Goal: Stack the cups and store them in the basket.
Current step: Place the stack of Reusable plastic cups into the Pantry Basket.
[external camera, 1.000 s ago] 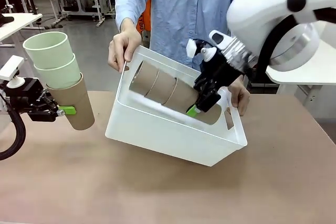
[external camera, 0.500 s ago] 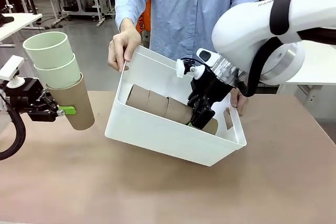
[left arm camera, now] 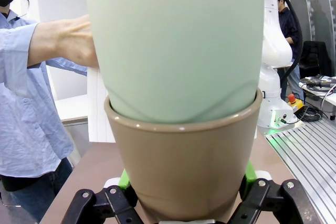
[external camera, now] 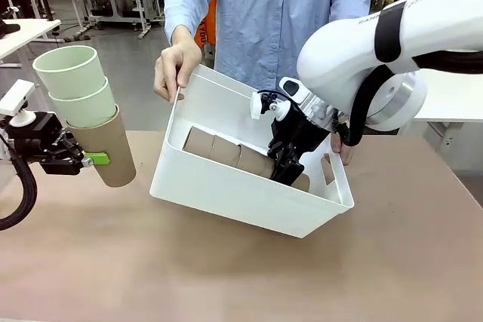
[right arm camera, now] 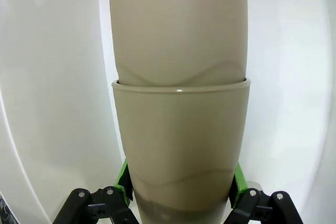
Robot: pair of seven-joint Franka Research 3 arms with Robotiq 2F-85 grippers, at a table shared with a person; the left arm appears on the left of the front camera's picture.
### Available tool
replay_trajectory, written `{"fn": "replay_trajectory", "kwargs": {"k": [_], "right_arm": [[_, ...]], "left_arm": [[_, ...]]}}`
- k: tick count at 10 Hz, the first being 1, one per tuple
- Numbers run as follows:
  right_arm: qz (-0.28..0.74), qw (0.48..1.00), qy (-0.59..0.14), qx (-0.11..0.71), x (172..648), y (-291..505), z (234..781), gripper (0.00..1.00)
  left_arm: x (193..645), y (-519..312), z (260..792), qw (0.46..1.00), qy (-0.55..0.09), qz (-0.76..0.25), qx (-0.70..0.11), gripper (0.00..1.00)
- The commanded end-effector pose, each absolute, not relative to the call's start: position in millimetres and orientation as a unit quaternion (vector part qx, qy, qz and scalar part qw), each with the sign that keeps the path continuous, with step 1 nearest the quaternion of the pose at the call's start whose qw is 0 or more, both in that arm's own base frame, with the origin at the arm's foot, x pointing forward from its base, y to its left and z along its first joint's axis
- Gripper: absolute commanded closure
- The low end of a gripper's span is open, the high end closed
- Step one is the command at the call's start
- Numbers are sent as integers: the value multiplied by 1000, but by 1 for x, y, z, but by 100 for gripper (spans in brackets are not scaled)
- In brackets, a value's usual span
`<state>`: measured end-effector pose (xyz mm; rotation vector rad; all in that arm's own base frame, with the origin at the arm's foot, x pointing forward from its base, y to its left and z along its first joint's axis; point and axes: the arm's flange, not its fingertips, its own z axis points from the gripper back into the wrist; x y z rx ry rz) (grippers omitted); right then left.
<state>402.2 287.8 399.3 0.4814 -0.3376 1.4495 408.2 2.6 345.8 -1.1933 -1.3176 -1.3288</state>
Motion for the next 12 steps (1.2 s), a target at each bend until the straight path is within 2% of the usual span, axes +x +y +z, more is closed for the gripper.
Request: {"fn": "replay_trajectory", "kwargs": {"k": [1, 3, 4, 8, 10, 11, 12], "right_arm": [[649, 712, -164, 214, 406, 297, 399, 15], [646, 713, -168, 214, 408, 296, 396, 15], [645, 714, -173, 212, 410, 296, 395, 0], [639, 712, -185, 226, 399, 277, 420, 0], [628, 711, -208, 238, 392, 245, 455, 0], [604, 700, -251, 286, 385, 181, 514, 0], [604, 698, -255, 288, 385, 177, 517, 0]], "left_arm": [[406, 2, 350, 438, -535, -539, -481, 14], [406, 2, 350, 438, -535, -539, -481, 14], [406, 2, 350, 438, -535, -539, -481, 14], [406, 2, 350, 438, -535, -539, -481, 14], [406, 2, 350, 438, -535, -539, -481, 14], [406, 2, 350, 438, -535, -539, -481, 14], [406, 2, 350, 438, -535, -539, -481, 14]]}}
